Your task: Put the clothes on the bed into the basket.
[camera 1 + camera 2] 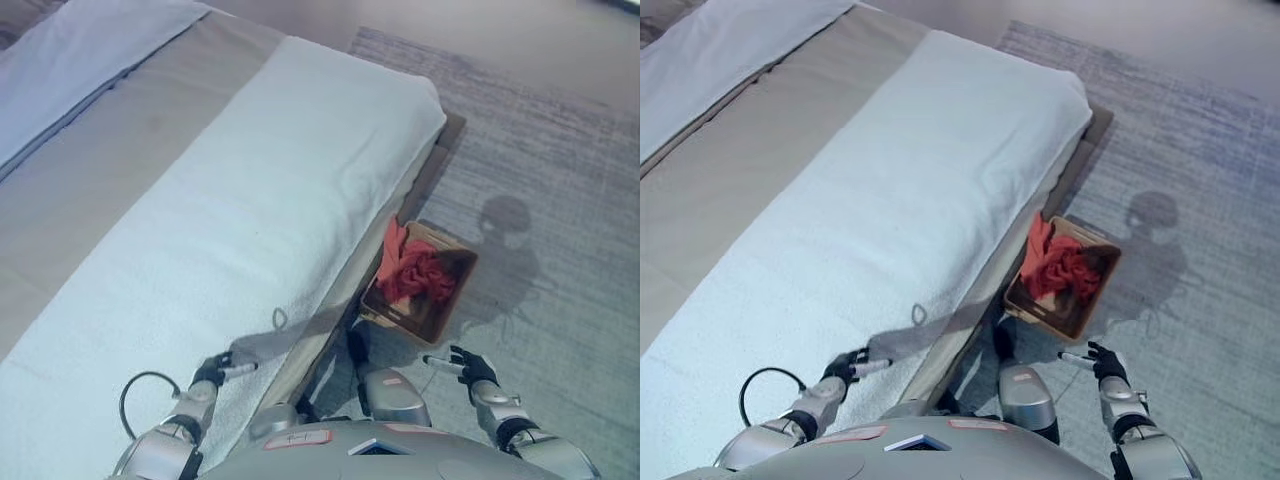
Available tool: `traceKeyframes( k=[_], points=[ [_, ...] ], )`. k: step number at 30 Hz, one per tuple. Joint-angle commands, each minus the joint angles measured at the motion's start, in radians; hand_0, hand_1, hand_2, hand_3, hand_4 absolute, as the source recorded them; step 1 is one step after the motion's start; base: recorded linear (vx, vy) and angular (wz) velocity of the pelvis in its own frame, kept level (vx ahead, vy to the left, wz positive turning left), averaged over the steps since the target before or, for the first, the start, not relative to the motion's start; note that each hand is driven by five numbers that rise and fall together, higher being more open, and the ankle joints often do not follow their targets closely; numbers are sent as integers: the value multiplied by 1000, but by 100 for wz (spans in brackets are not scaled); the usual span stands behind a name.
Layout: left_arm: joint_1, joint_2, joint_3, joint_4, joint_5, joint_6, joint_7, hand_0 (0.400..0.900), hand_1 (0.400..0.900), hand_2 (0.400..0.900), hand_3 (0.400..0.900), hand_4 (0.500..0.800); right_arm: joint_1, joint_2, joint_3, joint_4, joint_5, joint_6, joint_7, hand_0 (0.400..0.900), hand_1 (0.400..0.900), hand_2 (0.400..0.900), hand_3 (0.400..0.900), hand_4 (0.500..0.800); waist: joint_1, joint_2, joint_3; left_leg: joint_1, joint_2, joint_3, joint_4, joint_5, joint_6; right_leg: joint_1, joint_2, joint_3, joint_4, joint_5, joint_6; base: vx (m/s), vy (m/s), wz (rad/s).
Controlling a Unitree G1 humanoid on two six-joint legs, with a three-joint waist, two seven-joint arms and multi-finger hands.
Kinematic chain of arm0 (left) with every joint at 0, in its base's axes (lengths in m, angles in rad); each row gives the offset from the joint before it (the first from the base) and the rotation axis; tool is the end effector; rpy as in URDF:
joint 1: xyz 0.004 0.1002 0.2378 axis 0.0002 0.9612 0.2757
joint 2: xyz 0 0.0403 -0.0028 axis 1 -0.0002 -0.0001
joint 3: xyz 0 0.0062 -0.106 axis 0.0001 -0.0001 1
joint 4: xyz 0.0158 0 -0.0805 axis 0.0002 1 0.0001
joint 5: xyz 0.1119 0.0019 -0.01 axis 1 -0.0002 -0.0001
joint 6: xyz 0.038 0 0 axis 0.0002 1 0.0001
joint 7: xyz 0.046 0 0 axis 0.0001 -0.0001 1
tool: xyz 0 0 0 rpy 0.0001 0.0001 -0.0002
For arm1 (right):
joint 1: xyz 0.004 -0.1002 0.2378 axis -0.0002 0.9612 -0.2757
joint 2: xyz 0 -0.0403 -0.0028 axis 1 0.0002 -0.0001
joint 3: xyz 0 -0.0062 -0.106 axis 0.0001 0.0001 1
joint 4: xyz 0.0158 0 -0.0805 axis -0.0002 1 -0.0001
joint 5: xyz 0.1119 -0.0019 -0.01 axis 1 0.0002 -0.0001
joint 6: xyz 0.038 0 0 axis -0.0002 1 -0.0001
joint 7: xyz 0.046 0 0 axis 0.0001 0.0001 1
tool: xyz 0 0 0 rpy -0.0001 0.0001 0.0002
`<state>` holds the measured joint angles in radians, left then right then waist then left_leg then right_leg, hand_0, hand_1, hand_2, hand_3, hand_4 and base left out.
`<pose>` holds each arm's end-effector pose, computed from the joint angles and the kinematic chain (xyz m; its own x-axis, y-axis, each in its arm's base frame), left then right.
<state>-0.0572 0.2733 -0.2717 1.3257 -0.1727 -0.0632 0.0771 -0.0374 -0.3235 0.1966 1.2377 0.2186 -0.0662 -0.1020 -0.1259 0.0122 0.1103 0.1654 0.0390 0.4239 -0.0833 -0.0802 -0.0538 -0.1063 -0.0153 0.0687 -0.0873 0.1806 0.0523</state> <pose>0.0813 0.2352 -0.1273 0.3554 0.2580 -0.8984 0.0794 0.9493 0.3040 0.0907 -0.2533 -0.1183 0.4138 -0.3279 -0.8493 0.0515 0.9398 -0.3378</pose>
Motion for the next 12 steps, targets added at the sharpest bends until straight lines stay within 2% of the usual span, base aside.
traceKeyframes(
  k=[1,3,6,12],
  points=[
    [-50,-22,19,63,92,-8,-16,900,900,900,900,800,-53,-28,35,69,-62,11,1,900,900,900,900,800,9,26,-35,-21,-9,-63,-4,20,3,32,-13,-49,39,-112,62,-46,54,34],
    [-42,-16,20,95,136,4,-24,900,900,900,900,800,-61,-24,43,73,-80,18,12,900,900,900,900,800,17,20,-42,-23,-11,-70,-4,20,4,37,-16,-55,38,-115,62,-14,27,19],
    [-25,-12,31,95,151,8,-25,900,900,900,900,800,-68,-23,56,73,-99,23,19,900,900,900,900,800,32,15,-46,-22,-13,-89,-4,19,7,52,-21,-68,35,-119,61,-2,16,23],
    [-25,-16,30,76,140,3,-22,900,900,900,900,800,-69,-11,75,78,-110,29,28,900,900,900,900,800,49,7,-50,-22,-13,-119,-4,22,7,75,-26,-96,33,-130,59,2,-2,20]
  ],
)
